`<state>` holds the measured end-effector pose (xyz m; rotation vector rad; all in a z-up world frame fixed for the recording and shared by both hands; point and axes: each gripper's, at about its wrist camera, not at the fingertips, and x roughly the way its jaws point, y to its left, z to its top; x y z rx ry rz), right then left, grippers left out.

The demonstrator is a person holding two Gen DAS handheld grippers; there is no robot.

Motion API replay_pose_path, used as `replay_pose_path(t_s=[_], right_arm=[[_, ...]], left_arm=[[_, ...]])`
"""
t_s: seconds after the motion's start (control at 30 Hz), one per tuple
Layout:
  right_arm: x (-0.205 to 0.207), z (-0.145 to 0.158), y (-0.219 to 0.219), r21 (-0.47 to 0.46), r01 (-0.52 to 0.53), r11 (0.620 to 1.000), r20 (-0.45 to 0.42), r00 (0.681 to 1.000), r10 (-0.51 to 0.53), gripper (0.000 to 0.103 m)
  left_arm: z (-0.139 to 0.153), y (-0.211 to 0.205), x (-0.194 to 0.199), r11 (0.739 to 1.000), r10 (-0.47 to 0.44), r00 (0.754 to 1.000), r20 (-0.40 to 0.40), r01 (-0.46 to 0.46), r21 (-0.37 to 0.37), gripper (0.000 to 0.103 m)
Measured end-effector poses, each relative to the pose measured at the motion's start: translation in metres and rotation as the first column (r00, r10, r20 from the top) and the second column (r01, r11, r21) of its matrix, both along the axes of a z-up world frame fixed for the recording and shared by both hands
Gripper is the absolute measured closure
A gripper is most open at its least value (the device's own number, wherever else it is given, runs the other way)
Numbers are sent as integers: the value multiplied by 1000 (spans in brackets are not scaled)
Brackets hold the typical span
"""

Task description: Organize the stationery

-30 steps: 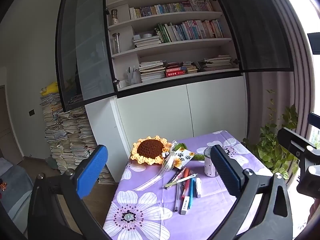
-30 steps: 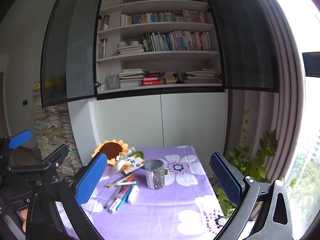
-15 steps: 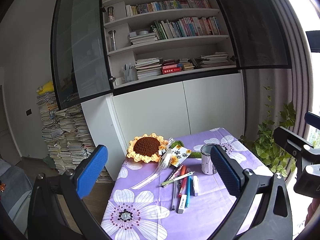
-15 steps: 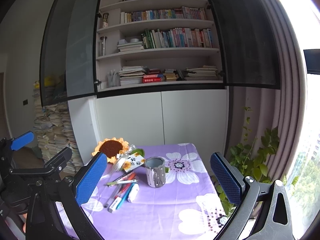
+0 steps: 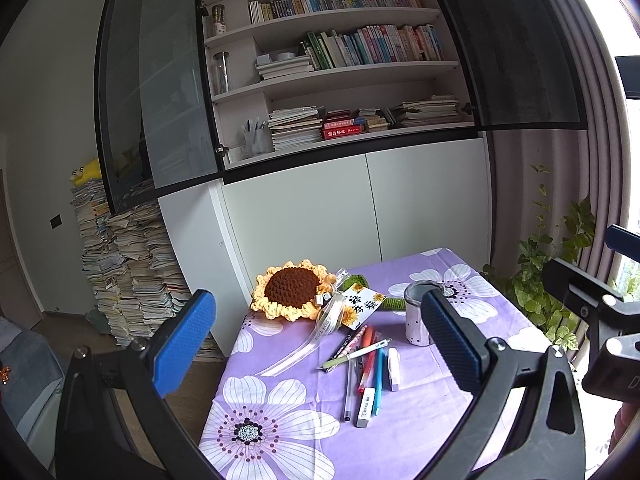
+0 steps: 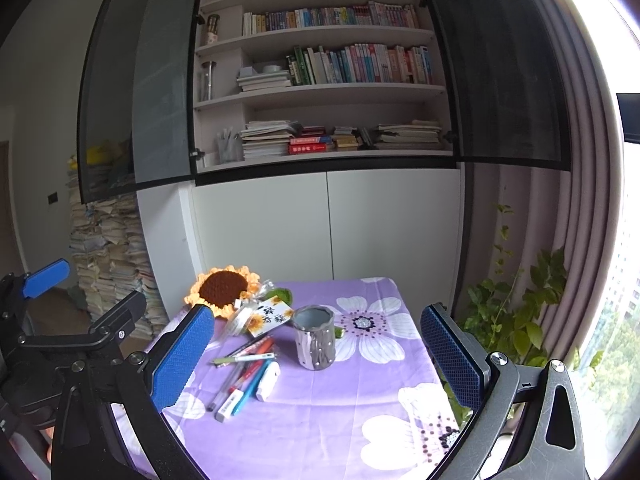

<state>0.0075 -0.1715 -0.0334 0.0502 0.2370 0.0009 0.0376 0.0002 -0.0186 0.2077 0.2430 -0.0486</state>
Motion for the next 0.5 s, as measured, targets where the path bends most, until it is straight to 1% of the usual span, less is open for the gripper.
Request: replay_pose_path(t_s=[0.5], right_arm=[[33,-10,3,-8,-36,999,-60,998,35,0]], left_arm=[[-14,1,28,1000,13,999,-35,-14,-13,1]])
